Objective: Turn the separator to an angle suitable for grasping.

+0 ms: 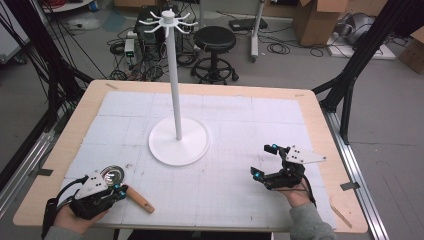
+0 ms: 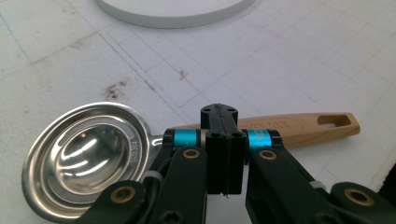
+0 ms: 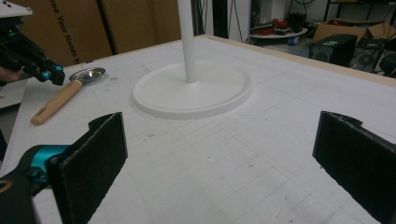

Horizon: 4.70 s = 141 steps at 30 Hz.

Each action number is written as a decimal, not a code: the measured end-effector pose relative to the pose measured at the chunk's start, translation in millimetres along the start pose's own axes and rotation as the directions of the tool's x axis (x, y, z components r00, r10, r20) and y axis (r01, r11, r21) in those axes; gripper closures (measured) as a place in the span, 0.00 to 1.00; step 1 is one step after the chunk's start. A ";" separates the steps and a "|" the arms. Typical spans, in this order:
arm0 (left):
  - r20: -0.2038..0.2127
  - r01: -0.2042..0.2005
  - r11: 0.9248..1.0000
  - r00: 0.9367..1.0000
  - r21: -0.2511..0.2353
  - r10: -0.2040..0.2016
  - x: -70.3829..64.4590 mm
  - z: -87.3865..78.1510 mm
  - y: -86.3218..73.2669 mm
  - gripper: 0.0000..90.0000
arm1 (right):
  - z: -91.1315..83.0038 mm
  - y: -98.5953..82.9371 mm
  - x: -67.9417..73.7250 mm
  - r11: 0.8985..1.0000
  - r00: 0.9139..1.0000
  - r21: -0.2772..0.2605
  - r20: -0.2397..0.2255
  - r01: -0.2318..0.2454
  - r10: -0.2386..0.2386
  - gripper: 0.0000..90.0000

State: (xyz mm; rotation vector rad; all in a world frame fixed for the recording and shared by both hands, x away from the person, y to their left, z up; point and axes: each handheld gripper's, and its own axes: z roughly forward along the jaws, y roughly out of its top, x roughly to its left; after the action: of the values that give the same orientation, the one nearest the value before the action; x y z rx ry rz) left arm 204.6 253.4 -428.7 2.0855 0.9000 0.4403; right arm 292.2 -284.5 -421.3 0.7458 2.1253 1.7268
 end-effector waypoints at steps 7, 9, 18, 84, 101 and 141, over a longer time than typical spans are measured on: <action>0.010 -0.018 1.000 1.000 0.022 0.018 -3.8 -1.3 -5.4 1.00 | -0.4 0.0 0.2 1.000 1.000 0.002 0.001 -0.007 0.007 0.02; 0.014 -0.010 0.999 1.000 0.031 0.009 -3.5 -0.4 -8.3 1.00 | -0.3 0.2 0.7 1.000 1.000 -0.001 -0.001 -0.010 0.010 0.02; 0.043 -0.009 0.999 0.999 0.047 0.007 -7.8 3.8 -11.3 1.00 | -0.1 0.0 -0.2 1.000 1.000 0.000 -0.001 -0.006 0.006 0.02; -0.010 0.037 0.999 0.999 0.007 -0.037 0.8 58.6 18.5 1.00 | 5.3 -1.6 1.6 0.999 1.000 0.032 -0.012 0.013 -0.013 0.02; -0.028 0.024 1.000 0.999 -0.011 -0.024 2.3 64.2 20.8 1.00 | 5.8 -1.9 0.7 0.999 1.000 0.032 -0.012 0.018 -0.018 0.02; 0.078 0.053 0.991 0.996 -0.127 -0.043 35.2 13.9 10.6 0.79 | 3.4 -1.3 -1.5 1.000 1.000 0.012 -0.011 -0.005 0.005 0.02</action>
State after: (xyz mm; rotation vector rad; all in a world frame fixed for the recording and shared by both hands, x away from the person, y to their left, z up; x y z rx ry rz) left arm 241.5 267.1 -428.9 1.9458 0.8537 0.3816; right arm 294.9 -282.7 -423.5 0.7464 2.1446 1.7264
